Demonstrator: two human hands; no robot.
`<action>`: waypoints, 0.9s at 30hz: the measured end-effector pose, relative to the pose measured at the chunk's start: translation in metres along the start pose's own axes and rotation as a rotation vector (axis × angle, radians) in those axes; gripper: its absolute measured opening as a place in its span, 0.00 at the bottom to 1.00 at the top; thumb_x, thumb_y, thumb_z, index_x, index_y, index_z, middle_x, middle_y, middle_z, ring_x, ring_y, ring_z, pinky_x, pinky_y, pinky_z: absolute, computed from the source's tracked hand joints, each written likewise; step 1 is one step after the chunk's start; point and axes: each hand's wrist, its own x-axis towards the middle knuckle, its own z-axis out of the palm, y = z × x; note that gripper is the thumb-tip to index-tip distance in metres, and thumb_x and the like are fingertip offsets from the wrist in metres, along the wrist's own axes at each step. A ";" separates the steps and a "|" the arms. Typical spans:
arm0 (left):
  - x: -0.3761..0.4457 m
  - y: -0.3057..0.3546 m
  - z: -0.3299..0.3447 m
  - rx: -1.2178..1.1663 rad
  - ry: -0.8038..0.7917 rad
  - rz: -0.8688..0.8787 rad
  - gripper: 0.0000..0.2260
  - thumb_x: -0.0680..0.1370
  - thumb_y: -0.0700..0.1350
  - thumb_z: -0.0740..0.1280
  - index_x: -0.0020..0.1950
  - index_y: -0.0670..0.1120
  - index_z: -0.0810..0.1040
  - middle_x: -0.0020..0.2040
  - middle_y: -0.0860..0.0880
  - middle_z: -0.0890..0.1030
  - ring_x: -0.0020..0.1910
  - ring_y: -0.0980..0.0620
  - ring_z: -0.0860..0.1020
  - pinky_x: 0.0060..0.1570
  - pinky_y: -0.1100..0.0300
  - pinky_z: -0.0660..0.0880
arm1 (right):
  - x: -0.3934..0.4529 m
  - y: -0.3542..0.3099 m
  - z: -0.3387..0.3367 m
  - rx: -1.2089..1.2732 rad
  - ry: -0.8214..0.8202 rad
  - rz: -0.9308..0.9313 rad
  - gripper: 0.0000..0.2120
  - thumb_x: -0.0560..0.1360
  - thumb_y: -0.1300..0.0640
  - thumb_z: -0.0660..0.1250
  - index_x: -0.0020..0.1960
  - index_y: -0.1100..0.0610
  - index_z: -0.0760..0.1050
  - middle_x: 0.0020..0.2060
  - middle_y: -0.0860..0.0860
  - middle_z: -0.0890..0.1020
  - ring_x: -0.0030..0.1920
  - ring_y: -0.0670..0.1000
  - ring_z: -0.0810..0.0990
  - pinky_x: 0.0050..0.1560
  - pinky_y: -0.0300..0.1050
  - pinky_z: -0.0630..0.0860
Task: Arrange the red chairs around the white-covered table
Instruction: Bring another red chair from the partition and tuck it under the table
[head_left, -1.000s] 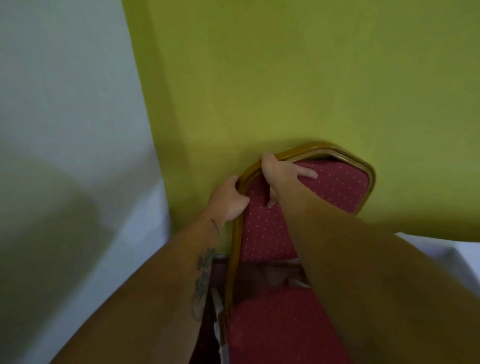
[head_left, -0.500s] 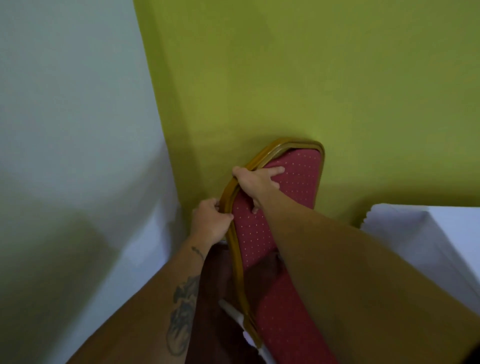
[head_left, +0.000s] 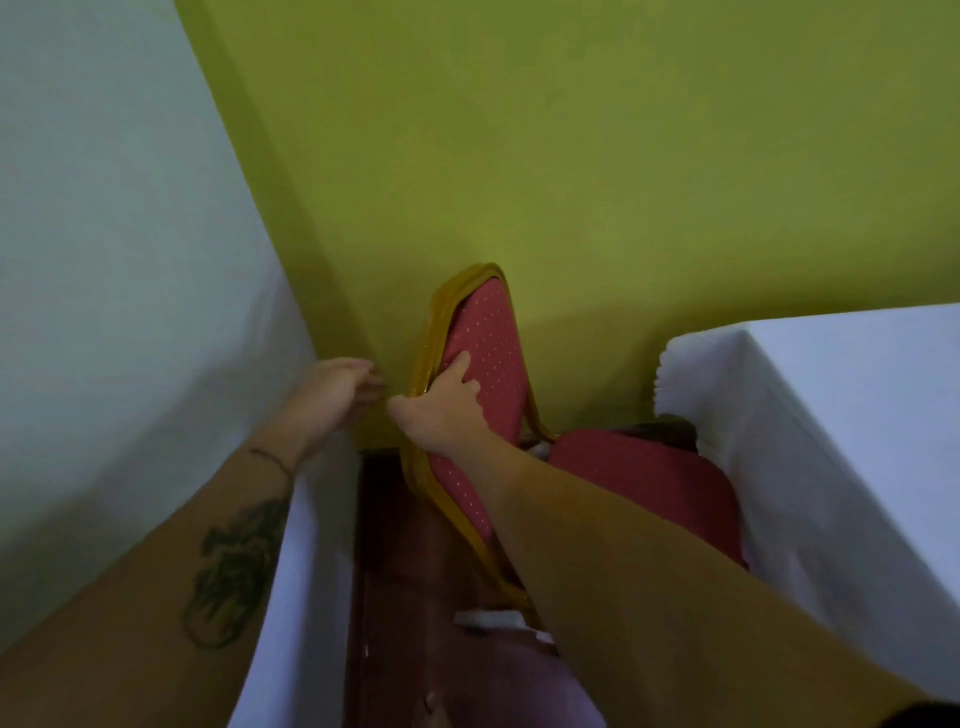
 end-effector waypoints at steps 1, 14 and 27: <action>0.003 0.013 0.007 0.033 -0.027 0.042 0.12 0.84 0.42 0.61 0.65 0.41 0.77 0.55 0.45 0.82 0.50 0.47 0.80 0.45 0.59 0.72 | -0.008 0.005 0.003 -0.030 0.025 -0.002 0.58 0.68 0.38 0.68 0.82 0.55 0.34 0.78 0.65 0.58 0.73 0.70 0.66 0.68 0.62 0.66; -0.059 0.011 0.082 0.464 -0.241 0.085 0.10 0.75 0.39 0.72 0.54 0.45 0.77 0.54 0.42 0.82 0.51 0.44 0.81 0.51 0.49 0.79 | -0.095 0.081 -0.017 -0.044 -0.053 0.046 0.56 0.69 0.43 0.69 0.82 0.59 0.37 0.76 0.62 0.64 0.75 0.66 0.65 0.71 0.60 0.65; -0.125 -0.022 0.131 0.373 -0.246 0.146 0.06 0.76 0.36 0.71 0.49 0.44 0.76 0.46 0.42 0.81 0.42 0.47 0.80 0.43 0.53 0.78 | -0.142 0.147 -0.051 -0.041 -0.109 0.010 0.55 0.71 0.43 0.70 0.81 0.60 0.37 0.78 0.64 0.61 0.76 0.69 0.61 0.72 0.61 0.64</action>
